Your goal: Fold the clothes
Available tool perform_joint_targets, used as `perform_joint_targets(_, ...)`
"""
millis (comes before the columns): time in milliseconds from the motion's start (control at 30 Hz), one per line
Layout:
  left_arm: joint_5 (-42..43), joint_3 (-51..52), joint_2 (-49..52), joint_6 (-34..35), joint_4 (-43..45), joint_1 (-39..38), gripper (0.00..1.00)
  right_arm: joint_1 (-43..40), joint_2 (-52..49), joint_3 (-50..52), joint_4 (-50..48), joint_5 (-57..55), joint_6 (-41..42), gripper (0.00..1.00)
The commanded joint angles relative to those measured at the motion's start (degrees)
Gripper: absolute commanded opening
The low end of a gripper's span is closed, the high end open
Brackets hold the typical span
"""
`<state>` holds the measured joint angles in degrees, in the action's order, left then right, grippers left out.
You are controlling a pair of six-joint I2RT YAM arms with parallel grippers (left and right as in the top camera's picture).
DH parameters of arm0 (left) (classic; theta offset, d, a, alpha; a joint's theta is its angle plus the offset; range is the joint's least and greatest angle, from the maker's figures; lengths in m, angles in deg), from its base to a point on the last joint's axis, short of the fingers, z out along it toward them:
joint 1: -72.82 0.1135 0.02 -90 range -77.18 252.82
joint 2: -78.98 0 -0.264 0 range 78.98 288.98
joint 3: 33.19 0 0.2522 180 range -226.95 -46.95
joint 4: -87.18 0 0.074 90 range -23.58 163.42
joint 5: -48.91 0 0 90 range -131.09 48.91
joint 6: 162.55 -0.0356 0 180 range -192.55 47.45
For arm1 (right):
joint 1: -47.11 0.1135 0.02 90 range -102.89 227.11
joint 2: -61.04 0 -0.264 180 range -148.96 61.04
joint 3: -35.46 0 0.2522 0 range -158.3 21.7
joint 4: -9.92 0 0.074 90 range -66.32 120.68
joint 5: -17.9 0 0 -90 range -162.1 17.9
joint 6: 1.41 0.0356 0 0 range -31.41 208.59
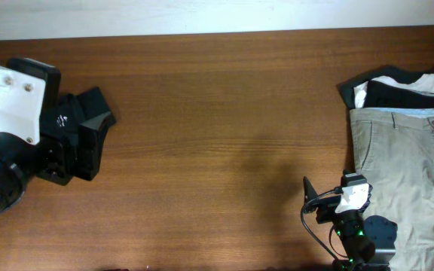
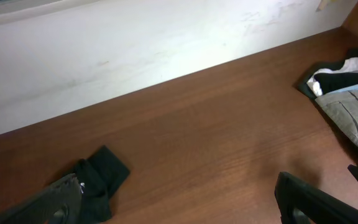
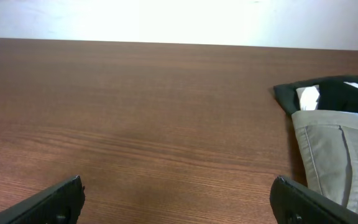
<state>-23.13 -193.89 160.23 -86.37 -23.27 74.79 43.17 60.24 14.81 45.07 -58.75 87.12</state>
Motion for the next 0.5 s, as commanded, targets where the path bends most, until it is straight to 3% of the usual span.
perform_joint_targets(0, 0.00, -0.11, 0.02, 0.72, 0.00, -0.11, 0.99, -0.26, 0.59, 0.52, -0.22, 0.09, 0.68, 0.99)
perform_joint_targets(200, -2.62, 0.04, -0.22, -0.13, 0.66, -0.11, 0.99, -0.26, 0.59, 0.52, -0.22, 0.07, 0.68, 0.99)
perform_joint_targets(233, -2.99, 4.09, -1.92, -0.15, 4.63, -0.11, 0.99, -0.26, 0.59, 0.52, -0.22, 0.07, 0.68, 0.99)
perform_joint_targets(267, -2.97, 12.72, -5.35, -0.15, 11.69, -0.11, 0.99, -0.26, 0.59, 0.52, -0.22, 0.09, 0.68, 0.99)
perform_joint_targets(333, -3.06, 43.85, -18.67, -0.20, 33.46, -0.11, 0.99, -0.26, 0.59, 0.52, -0.22, 0.07, 0.68, 0.99)
perform_joint_targets(467, -3.43, 86.27, -40.19, -0.15, 62.16, -0.13, 0.99, -0.26, 0.59, 0.52, -0.22, 0.07, 0.68, 0.99)
